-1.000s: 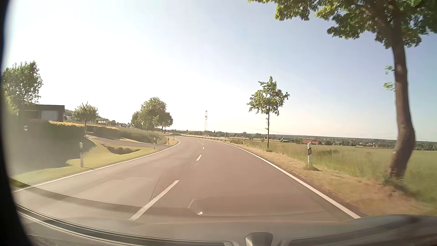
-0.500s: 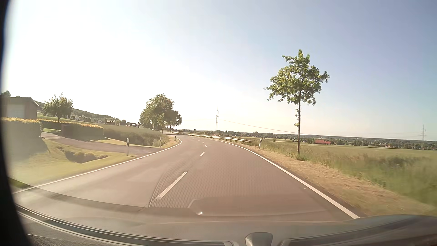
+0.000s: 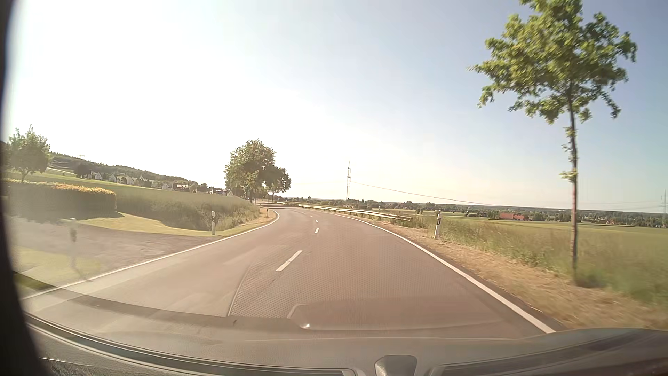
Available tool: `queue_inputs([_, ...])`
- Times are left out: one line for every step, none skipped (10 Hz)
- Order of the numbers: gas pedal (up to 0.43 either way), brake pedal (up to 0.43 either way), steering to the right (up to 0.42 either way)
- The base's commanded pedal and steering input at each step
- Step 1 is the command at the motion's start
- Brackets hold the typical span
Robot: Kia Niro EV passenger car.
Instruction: Follow the waypoints while adhering to traffic rules and regulations
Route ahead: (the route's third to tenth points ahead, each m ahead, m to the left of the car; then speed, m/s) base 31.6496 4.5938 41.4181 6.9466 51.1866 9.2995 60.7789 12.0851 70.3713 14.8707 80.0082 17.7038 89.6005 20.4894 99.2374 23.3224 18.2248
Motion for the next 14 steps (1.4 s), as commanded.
queue_inputs([0.197,0.006,-0.019])
queue_inputs([0.197,0.006,-0.018])
queue_inputs([0.197,0.006,-0.018])
queue_inputs([0.197,0.006,-0.017])
queue_inputs([0.197,0.006,-0.016])
queue_inputs([0.197,0.006,-0.015])
queue_inputs([0.197,0.006,-0.014])
queue_inputs([0.197,0.006,-0.014])
queue_inputs([0.197,0.006,-0.014])
queue_inputs([0.197,0.006,-0.014])
queue_inputs([0.197,0.006,-0.014])
queue_inputs([0.197,0.006,-0.015])
queue_inputs([0.197,0.006,-0.016])
queue_inputs([0.197,0.006,-0.017])
